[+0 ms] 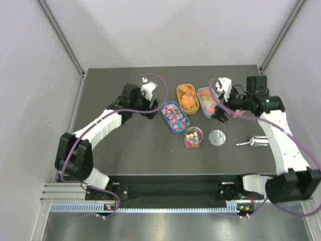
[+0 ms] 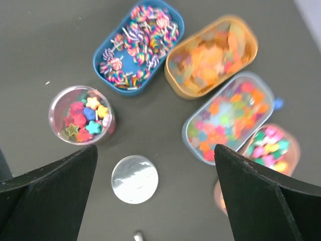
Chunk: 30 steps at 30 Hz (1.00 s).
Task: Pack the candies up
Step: Adjust the bottle lid at the center of the board, then pick up the bottle lid at the center of the board.
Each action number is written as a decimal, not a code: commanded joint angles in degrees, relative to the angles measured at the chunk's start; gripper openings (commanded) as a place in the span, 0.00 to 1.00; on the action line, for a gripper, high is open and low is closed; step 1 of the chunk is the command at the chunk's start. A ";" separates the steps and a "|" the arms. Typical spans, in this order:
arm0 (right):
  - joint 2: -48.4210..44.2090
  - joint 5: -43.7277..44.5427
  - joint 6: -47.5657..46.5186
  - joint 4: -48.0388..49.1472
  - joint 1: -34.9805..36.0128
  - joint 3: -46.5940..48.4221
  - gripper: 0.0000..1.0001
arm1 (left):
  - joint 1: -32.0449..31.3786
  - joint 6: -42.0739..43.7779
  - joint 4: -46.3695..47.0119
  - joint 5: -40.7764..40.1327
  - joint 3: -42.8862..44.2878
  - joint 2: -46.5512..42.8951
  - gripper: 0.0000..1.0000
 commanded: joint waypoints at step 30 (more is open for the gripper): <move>19.07 17.90 -45.19 -1.48 4.86 -12.26 1.00 | 5.98 -11.04 6.42 3.17 -12.56 -6.43 0.75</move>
